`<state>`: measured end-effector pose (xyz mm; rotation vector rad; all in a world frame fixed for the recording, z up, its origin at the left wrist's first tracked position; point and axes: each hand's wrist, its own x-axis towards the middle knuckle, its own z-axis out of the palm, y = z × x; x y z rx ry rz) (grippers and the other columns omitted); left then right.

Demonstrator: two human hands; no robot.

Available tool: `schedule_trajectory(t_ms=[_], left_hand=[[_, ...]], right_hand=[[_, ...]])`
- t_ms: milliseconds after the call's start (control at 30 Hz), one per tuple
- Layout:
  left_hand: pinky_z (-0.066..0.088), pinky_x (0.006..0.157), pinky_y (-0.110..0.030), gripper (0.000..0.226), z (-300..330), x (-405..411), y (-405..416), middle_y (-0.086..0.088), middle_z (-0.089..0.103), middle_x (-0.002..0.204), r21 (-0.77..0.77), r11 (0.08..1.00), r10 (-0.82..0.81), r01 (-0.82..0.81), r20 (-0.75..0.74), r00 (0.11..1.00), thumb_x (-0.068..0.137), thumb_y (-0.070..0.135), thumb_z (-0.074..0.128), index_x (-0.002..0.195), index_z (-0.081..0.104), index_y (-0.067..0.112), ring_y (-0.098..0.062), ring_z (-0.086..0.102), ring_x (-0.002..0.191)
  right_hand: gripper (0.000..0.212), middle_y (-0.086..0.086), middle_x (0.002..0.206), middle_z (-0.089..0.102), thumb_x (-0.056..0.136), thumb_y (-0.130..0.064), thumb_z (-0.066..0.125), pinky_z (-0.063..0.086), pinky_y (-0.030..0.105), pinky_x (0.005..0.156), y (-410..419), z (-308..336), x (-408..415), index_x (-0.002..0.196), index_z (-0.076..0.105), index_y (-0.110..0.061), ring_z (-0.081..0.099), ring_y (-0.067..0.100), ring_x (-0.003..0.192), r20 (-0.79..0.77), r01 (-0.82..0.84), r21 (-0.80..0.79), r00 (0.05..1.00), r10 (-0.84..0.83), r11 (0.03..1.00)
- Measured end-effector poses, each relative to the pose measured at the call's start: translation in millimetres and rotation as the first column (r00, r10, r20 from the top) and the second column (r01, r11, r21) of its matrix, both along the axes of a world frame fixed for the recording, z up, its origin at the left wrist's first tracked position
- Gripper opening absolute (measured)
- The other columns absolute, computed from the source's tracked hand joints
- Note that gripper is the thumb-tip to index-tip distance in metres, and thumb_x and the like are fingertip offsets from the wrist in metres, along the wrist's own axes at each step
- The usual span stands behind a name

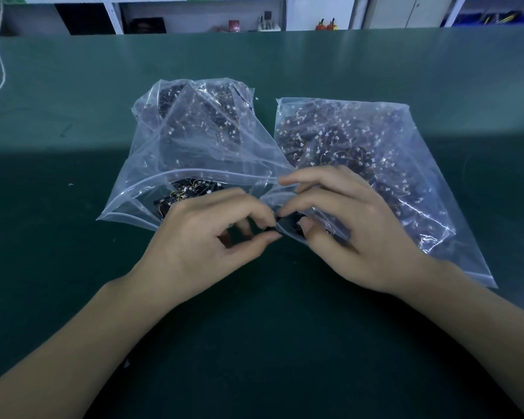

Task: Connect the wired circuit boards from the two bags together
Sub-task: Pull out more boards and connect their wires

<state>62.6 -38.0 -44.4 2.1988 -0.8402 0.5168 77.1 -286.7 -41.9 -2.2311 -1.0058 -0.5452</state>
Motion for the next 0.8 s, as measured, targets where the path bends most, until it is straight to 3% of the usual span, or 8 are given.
schedule_trajectory(t_ms=[133,367,533,800], left_hand=[[0.055,0.063,-0.026,0.011,-0.8,2.7,2.1,0.012,0.070,0.090,-0.015,1.000,0.024,-0.023,0.032,0.999,0.093,0.019,0.086,0.097,0.077,0.014,-0.011,0.070,0.076],[0.054,0.058,-0.031,0.028,0.4,-2.9,-1.3,0.016,0.071,0.096,-0.078,0.996,0.050,-0.049,0.007,0.999,0.092,0.030,0.081,0.100,0.055,0.031,-0.012,0.072,0.077],[0.053,0.054,-0.033,0.022,0.9,-5.3,-4.3,0.012,0.069,0.094,-0.055,0.998,0.049,-0.044,0.093,0.994,0.095,0.023,0.079,0.104,0.060,0.027,-0.012,0.070,0.077],[0.052,0.061,-0.027,0.012,0.6,-3.7,-4.3,0.017,0.067,0.098,-0.057,0.995,0.094,-0.087,0.127,0.987,0.097,0.023,0.080,0.102,0.070,0.020,-0.009,0.067,0.077]], right_hand=[[0.023,0.000,0.135,0.067,0.098,-0.025,0.077,0.048,0.046,0.107,1.5,-1.8,2.6,0.118,0.077,-0.015,0.064,0.020,0.122,0.011,0.023,0.027,1.000,-0.024,0.999],[0.008,0.002,0.122,0.072,0.097,-0.019,0.082,0.050,0.045,0.098,1.5,-2.7,5.3,0.095,0.081,-0.012,0.066,0.023,0.108,0.067,-0.016,0.070,0.998,0.012,0.997],[0.010,0.002,0.116,0.073,0.098,-0.020,0.079,0.048,0.037,0.099,3.0,0.5,3.2,0.095,0.082,-0.011,0.066,0.023,0.105,0.087,0.004,0.109,0.996,-0.014,0.994],[0.008,0.001,0.115,0.074,0.098,-0.020,0.079,0.050,0.040,0.097,2.6,-1.6,3.6,0.097,0.081,-0.012,0.067,0.022,0.105,0.054,0.012,0.115,0.998,-0.018,0.993]])
